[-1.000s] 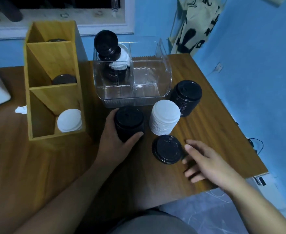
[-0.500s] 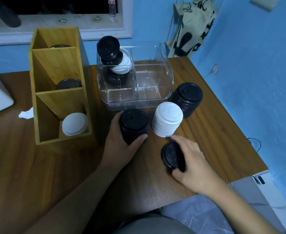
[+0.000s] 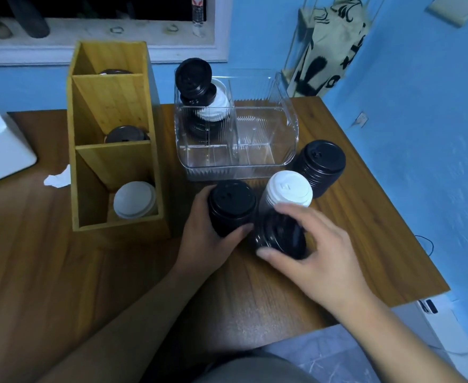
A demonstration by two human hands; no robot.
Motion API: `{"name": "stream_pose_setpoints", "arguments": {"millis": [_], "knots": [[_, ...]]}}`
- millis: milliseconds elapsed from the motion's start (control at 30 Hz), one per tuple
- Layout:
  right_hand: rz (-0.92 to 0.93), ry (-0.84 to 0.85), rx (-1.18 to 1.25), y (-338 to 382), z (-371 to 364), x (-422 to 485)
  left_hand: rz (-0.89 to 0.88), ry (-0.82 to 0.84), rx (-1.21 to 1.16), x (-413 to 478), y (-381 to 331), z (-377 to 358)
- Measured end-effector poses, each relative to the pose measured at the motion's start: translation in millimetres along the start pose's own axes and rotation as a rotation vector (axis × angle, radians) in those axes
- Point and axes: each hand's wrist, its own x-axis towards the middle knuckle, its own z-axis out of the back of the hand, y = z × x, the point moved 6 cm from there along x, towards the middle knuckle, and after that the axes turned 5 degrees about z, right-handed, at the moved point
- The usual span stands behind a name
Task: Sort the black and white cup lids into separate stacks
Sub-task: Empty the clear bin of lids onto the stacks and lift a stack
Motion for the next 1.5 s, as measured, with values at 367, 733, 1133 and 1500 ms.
{"name": "stream_pose_setpoints", "arguments": {"millis": [367,733,1133,1500], "knots": [[0.091,0.114,-0.371,26.8,-63.9,72.7,0.041,0.008,-0.008,-1.8,-2.3,1.8],[-0.086,-0.125,-0.307,-77.0,54.0,121.9,0.072,0.004,0.057,-0.6,4.3,-1.1],[-0.042,0.06,-0.374,-133.4,36.1,117.3,0.078,-0.012,0.058,-1.3,-5.6,1.1],[0.067,0.198,-0.581,-139.2,23.1,110.3,0.097,-0.075,0.106,-4.2,-11.5,-0.6]]}}
